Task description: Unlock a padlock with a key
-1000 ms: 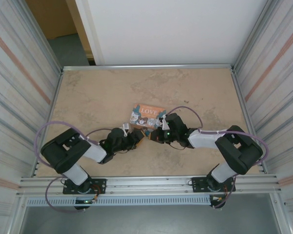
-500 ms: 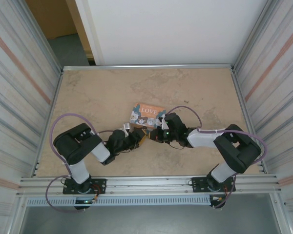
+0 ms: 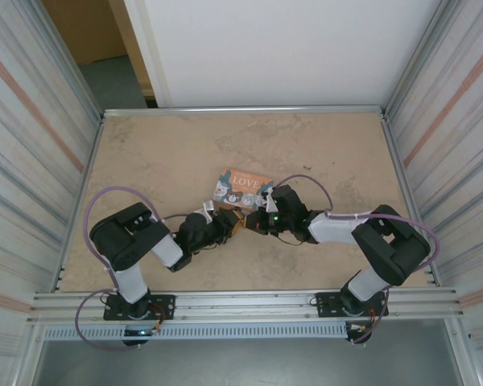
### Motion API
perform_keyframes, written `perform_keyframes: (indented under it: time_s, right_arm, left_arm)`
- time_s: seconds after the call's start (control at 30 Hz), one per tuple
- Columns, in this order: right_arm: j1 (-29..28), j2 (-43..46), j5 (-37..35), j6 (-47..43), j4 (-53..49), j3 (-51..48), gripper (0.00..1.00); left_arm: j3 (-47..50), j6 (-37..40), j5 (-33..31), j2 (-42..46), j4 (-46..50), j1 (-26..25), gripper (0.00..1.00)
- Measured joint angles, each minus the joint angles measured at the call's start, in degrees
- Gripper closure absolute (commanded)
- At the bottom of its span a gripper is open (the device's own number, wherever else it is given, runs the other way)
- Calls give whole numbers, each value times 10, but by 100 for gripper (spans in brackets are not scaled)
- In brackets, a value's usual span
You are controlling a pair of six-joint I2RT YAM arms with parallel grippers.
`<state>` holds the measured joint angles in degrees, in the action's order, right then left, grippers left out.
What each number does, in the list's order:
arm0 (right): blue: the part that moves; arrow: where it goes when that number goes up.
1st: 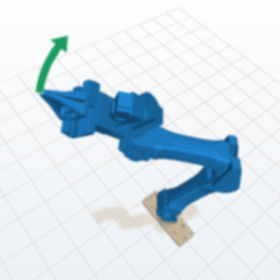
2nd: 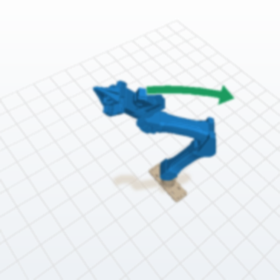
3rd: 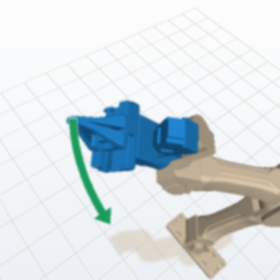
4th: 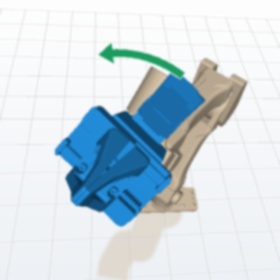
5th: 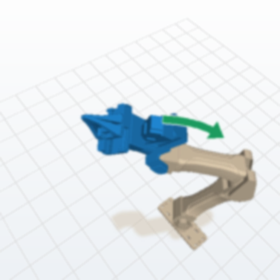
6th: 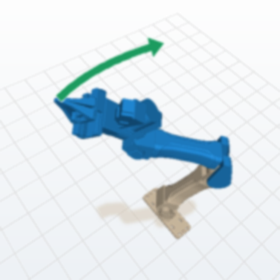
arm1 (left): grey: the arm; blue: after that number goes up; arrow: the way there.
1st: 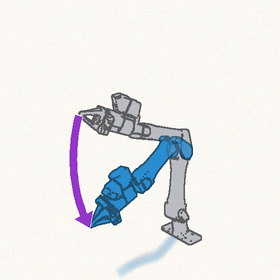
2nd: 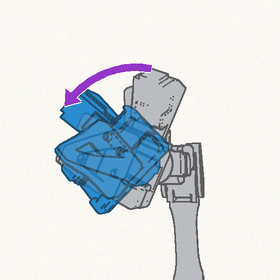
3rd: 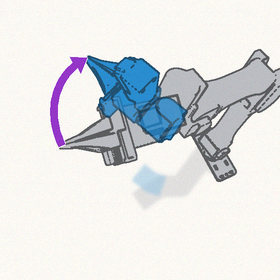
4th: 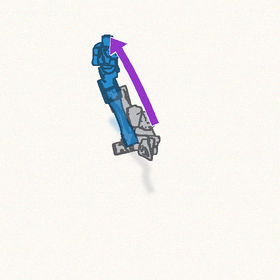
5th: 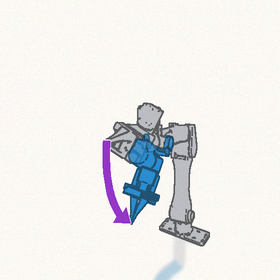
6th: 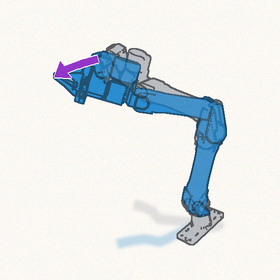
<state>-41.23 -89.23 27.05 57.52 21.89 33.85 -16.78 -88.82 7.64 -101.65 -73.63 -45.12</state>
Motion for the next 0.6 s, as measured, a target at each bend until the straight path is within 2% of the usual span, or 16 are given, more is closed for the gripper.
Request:
perform_keyframes:
  time_s: [0.23,0.4,0.6]
  right_arm:
    - [0,4,1,19,21,-14,87]
    - [1,28,9,19,19,-28,80]
    - [14,88,13,-1,0,-37,69]
  left_arm:
    - [0,-1,-5,0,1,-4,99]
    - [-2,5,-9,29,37,-10,100]
    - [-2,20,-29,103,139,-13,100]
